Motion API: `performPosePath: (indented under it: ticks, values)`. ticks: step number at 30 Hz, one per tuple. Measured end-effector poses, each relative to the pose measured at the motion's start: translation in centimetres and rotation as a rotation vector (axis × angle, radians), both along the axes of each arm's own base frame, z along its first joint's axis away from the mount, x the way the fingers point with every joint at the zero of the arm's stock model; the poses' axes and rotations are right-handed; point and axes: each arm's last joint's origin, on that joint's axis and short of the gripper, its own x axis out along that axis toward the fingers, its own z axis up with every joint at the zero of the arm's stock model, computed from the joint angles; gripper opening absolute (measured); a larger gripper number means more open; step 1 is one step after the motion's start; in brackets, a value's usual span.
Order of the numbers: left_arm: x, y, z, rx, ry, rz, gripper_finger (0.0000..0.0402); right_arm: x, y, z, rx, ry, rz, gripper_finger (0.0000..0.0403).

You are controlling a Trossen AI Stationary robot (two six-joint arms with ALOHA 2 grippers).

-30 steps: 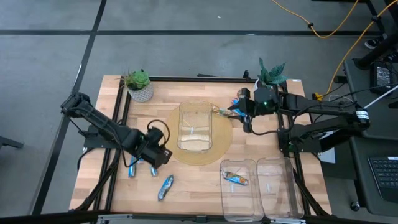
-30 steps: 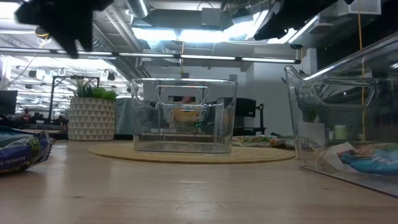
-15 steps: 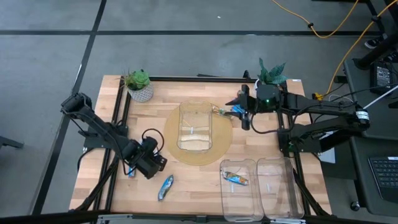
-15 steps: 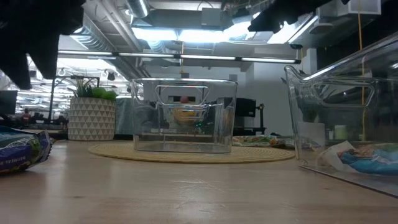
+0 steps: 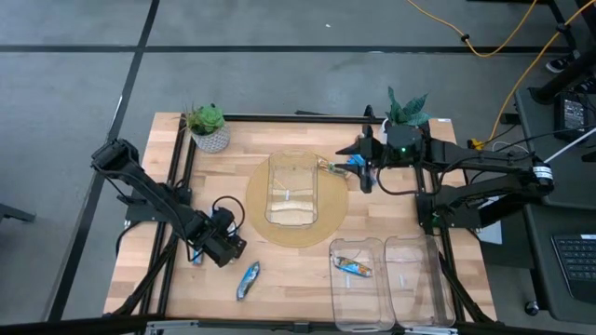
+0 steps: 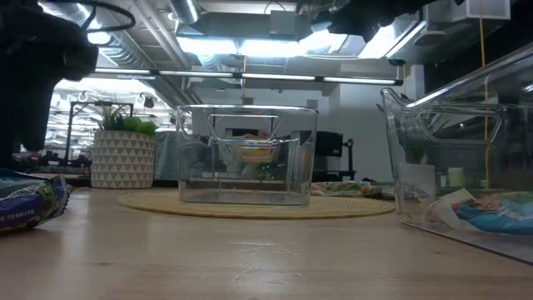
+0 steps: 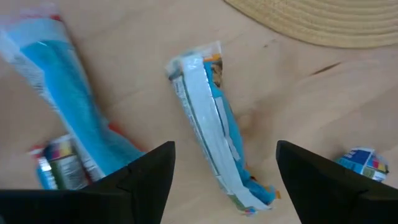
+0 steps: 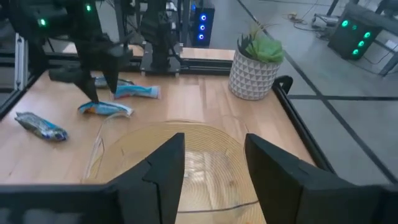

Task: Pick and place Granola Bars by type
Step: Put the yellow granola bar pack into the bottom left transparent bin

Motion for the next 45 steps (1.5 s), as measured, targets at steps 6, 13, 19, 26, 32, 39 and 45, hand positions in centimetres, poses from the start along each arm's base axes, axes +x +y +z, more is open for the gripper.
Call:
performPosePath:
  ticks: [6, 13, 19, 26, 32, 39, 45]
  values:
    - [-0.2, 0.1, -1.3, -0.030, -0.030, 0.004, 0.0267, 0.0, 0.0, 0.0, 0.003, -0.004, -0.001, 0.0171]
    - [-0.7, 0.5, -2.3, -0.095, 0.045, 0.028, 0.0228, 0.0, 0.0, 0.0, -0.001, -0.004, 0.000, 0.0171]
    - [-0.8, 0.5, -2.8, -0.121, 0.038, 0.041, 0.0179, 0.0, 0.0, 0.0, -0.004, -0.003, 0.001, 0.0171]
    - [-0.6, 0.4, -2.7, -0.129, 0.014, 0.041, 0.0138, 0.0, 0.0, 0.0, -0.004, -0.002, 0.001, 0.0171]
    - [-0.3, 0.2, -2.6, -0.132, -0.033, 0.037, 0.0097, 0.0, 0.0, 0.0, -0.030, 0.001, 0.010, 0.0171]
    - [0.0, 0.0, -2.5, -0.155, -0.066, 0.036, 0.0035, 0.0, 0.0, 0.0, -0.044, 0.003, 0.015, 0.0171]
    - [0.0, 0.0, -2.5, -0.158, -0.068, 0.037, 0.0007, 0.0, 0.0, 0.0, -0.044, 0.003, 0.015, 0.0171]
